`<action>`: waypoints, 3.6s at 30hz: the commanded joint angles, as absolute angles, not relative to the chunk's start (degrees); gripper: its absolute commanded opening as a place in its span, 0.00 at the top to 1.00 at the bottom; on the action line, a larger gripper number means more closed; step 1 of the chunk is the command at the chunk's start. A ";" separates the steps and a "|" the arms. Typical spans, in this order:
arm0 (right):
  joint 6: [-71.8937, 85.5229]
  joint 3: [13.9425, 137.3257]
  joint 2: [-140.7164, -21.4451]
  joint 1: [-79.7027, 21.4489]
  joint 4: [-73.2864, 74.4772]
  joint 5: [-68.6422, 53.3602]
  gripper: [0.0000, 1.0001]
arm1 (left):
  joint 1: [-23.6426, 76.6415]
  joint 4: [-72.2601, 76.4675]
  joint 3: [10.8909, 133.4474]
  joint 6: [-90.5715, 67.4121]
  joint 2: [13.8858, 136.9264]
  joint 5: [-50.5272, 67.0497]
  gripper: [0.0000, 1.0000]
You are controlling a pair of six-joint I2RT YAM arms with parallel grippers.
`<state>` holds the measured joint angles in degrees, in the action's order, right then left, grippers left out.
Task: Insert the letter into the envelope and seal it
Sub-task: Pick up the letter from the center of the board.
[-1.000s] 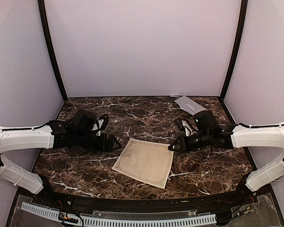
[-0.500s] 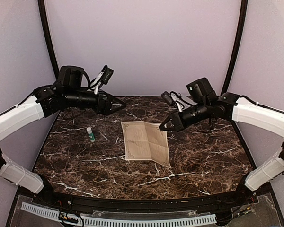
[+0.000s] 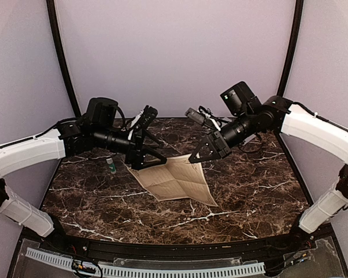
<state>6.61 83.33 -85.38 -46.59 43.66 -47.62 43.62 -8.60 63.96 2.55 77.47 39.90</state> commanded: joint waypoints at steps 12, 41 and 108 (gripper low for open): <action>2.49 87.51 -86.32 -47.37 49.39 -48.86 1.00 | 46.90 -8.81 63.96 5.79 80.30 41.77 0.33; 5.95 86.09 -83.57 -46.92 48.54 -40.98 1.00 | 48.29 -12.09 65.04 7.49 80.74 40.13 0.92; 38.50 46.29 -79.96 -48.33 -43.84 -27.25 0.55 | 33.13 23.82 50.89 -18.43 65.45 49.93 1.00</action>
